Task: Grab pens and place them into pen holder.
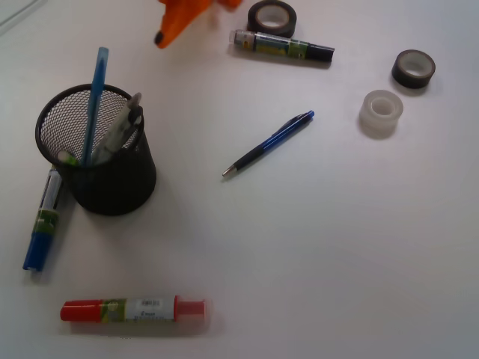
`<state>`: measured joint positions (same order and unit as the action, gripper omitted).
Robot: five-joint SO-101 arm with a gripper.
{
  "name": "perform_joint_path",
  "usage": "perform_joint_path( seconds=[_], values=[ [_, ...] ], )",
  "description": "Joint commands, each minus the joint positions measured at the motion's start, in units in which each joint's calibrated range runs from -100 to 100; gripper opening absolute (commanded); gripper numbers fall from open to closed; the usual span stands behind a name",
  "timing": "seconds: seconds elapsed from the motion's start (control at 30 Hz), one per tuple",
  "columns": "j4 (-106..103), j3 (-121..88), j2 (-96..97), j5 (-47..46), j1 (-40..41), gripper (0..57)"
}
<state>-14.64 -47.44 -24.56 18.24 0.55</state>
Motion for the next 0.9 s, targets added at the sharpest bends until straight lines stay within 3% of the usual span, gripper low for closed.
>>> perform_joint_path(
  seconds=[0.0, 0.37, 0.87],
  values=[
    [23.7, 9.3, -3.3, -11.1, 5.9, 27.4],
    [74.0, 31.0, 16.6, -18.3, 11.7, 27.3],
    [89.2, 49.5, 43.2, -19.4, 12.3, 27.3]
  ],
)
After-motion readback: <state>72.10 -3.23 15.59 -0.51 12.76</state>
